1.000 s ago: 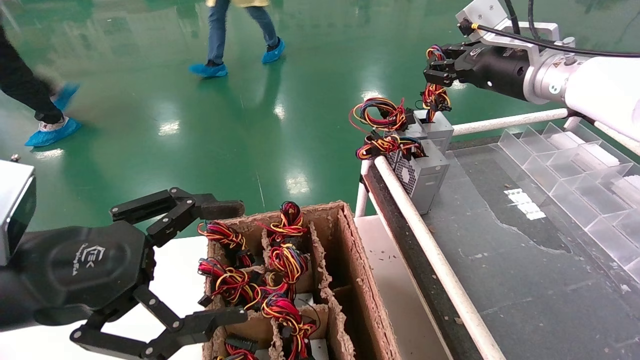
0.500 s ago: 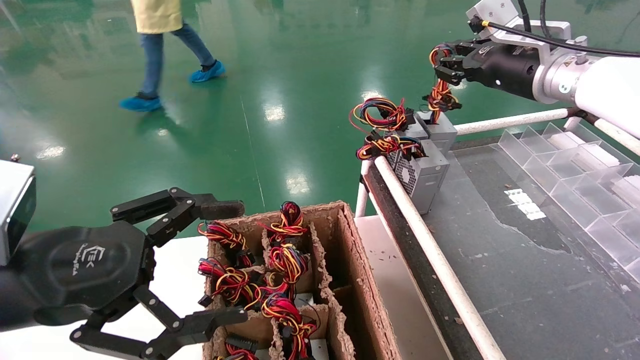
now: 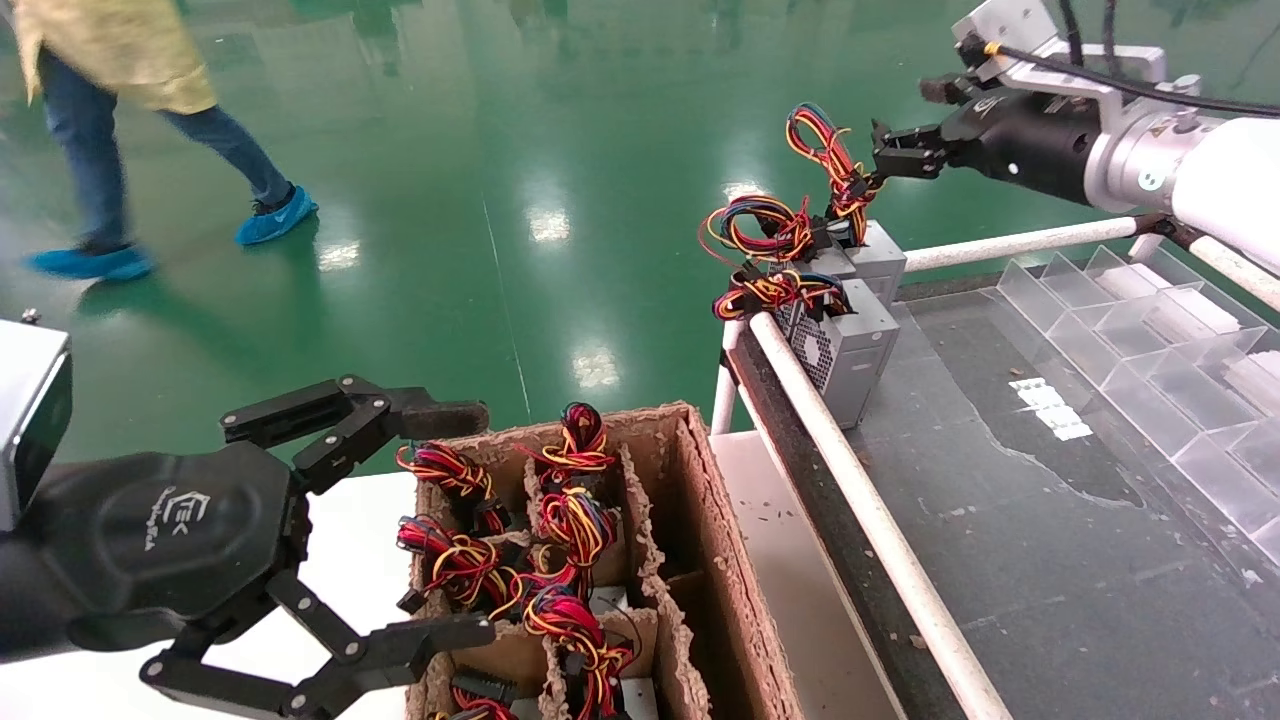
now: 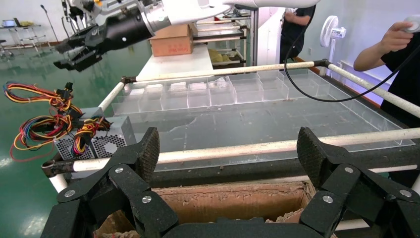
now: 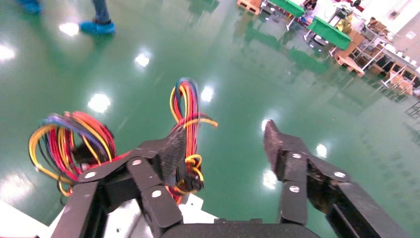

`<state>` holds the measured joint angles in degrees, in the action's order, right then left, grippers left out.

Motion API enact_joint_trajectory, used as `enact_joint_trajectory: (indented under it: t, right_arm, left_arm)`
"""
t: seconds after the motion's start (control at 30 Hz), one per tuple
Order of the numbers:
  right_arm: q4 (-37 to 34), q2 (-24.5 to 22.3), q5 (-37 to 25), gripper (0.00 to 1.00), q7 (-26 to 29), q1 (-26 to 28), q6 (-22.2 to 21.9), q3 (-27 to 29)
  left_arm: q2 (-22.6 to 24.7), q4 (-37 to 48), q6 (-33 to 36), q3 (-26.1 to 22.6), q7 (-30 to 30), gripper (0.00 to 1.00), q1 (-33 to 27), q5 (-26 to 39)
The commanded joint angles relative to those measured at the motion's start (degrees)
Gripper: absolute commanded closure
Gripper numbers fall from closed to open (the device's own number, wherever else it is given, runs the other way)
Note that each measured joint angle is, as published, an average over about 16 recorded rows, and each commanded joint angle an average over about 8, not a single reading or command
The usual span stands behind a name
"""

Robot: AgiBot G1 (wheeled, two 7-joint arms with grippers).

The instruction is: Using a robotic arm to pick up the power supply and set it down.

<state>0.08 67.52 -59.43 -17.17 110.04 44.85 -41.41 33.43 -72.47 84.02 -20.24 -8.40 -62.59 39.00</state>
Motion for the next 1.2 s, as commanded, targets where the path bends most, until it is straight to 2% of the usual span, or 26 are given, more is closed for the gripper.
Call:
enact_joint_trajectory:
  t: [0.03,0.27,0.43,1.2]
  right_arm:
    - [0.1,-0.3,0.6,0.00,0.5,0.2,0.4,0.4]
    - [1.4,-3.1,5.2,0.00,2.7,1.4,5.8,3.6]
    - [4.6,-5.0,7.0,0.00,4.1,0.0,8.7,5.3]
    - [31.8,-15.9,11.2,0.00,13.5,-19.1,21.4,13.3]
  left_arm:
    - [0.0,0.0,0.0,0.0,0.0,0.00,0.0,0.0]
    - [0.0,0.0,0.0,0.0,0.0,0.00,0.0,0.0]
    - [0.0,0.0,0.0,0.0,0.0,0.00,0.0,0.0]
    - [0.0,0.0,0.0,0.0,0.0,0.00,0.0,0.0]
